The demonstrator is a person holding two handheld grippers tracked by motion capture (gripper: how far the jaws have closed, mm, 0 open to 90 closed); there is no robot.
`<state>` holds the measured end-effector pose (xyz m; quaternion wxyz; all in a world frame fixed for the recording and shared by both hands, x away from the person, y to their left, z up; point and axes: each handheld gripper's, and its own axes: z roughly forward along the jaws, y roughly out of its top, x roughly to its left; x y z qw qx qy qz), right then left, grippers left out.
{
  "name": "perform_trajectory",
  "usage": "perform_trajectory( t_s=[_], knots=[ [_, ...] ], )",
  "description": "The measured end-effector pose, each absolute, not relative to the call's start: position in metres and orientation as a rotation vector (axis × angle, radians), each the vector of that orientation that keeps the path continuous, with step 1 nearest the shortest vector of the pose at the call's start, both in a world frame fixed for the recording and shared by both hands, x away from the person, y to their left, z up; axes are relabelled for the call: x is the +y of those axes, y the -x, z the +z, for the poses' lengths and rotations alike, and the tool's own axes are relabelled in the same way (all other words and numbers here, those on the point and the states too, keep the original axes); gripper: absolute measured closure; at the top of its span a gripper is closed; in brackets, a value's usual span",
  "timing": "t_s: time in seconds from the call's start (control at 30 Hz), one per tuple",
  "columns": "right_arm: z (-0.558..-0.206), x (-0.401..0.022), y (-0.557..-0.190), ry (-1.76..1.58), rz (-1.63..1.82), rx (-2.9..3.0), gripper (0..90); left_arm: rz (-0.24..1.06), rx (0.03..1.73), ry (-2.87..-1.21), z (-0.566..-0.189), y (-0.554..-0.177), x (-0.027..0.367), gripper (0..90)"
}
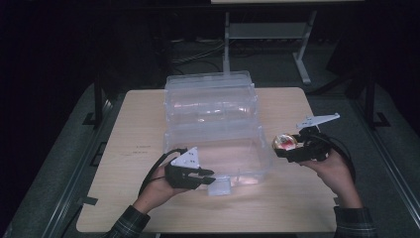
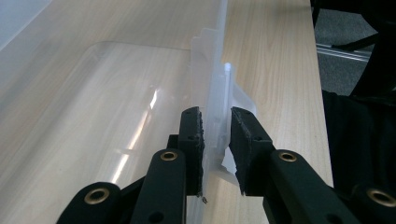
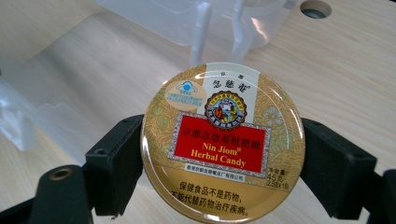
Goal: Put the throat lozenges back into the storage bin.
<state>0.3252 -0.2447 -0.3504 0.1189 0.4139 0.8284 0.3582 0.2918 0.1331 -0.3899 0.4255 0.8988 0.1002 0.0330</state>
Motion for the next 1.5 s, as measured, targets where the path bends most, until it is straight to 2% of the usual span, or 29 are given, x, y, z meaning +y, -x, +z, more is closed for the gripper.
perform_trajectory(
  t_s=[1.5],
  knots=[
    [-0.351,-0.178,-0.32,-1.003,1.09,2.576,19.7,0.085,0.252,-2.247,-0.39,-0.292,0.133,74.5]
  ],
)
